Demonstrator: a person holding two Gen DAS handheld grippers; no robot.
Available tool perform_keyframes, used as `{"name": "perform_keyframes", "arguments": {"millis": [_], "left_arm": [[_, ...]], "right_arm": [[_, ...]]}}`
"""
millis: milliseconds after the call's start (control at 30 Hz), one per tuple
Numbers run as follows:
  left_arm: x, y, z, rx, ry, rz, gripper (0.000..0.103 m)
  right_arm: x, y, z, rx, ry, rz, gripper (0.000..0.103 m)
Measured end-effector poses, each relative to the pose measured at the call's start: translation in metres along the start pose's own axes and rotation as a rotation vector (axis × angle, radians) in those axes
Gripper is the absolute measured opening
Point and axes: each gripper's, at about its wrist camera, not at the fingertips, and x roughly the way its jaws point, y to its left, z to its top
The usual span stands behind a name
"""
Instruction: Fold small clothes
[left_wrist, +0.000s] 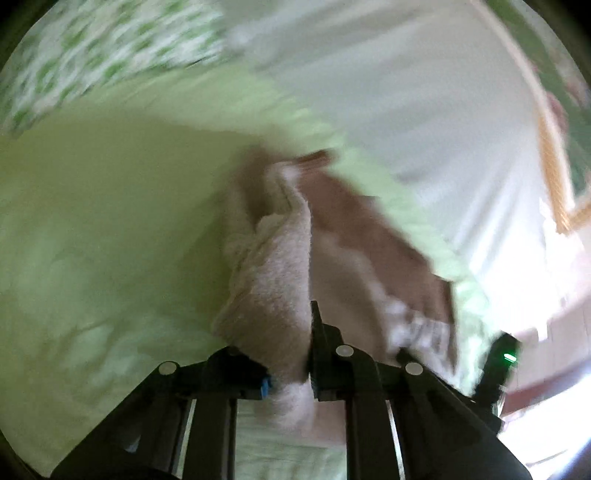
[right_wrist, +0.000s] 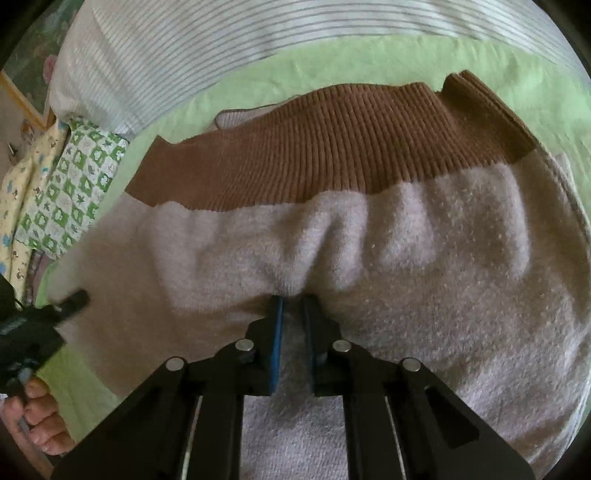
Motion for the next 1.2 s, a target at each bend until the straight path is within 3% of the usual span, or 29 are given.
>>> {"name": "perform_keyframes", "arguments": {"millis": [167, 300, 433, 533, 633, 733, 800, 833, 867, 900, 967, 1067, 1200], "left_arm": [[-0.011, -0.087, -0.001, 0.225, -0.01, -0.127, 0.012], [-0.007, -0.15, -0.018, 0.414, 0.01, -0.216, 0.009], [0.017, -0.198, -0.048, 0.528, 0.093, -0.316, 0.009], [0.047, -0.22, -0.087, 0.627, 0.188, -0.332, 0.006], [0.076, -0.226, -0.128, 0.745, 0.271, -0.253, 0.008], [0.075, -0.212, -0.135, 0.756, 0.283, -0.209, 0.009], [0.061, -0.195, -0.127, 0.729, 0.254, -0.201, 0.02], [0.051, -0.186, -0.122, 0.711, 0.233, -0.191, 0.025], [0.045, -0.179, -0.119, 0.696, 0.216, -0.186, 0.037], [0.037, -0.172, -0.117, 0.683, 0.192, -0.166, 0.052], [0.022, -0.154, -0.109, 0.654, 0.136, -0.1, 0.064], [0.015, -0.124, -0.104, 0.625, 0.114, -0.004, 0.076], [0.032, -0.094, -0.104, 0.6, 0.162, 0.079, 0.077]], "right_arm": [[-0.003, -0.007, -0.001, 0.035, 0.003, 0.029, 0.01], [-0.037, -0.044, 0.001, 0.244, -0.06, 0.152, 0.01], [-0.088, -0.094, -0.005, 0.392, -0.181, 0.191, 0.015], [-0.106, -0.121, -0.013, 0.447, -0.191, 0.188, 0.022], [-0.112, -0.135, -0.024, 0.491, -0.188, 0.188, 0.04], [-0.113, -0.135, -0.023, 0.486, -0.183, 0.209, 0.044], [-0.114, -0.13, -0.017, 0.451, -0.181, 0.236, 0.047], [-0.113, -0.125, -0.009, 0.422, -0.179, 0.252, 0.054], [-0.112, -0.118, -0.004, 0.394, -0.177, 0.258, 0.066], [-0.11, -0.111, 0.004, 0.364, -0.175, 0.26, 0.071], [-0.103, -0.095, 0.021, 0.304, -0.158, 0.285, 0.079], [-0.08, -0.075, 0.048, 0.235, -0.078, 0.32, 0.081], [-0.046, -0.054, 0.078, 0.141, 0.026, 0.317, 0.083]]}}
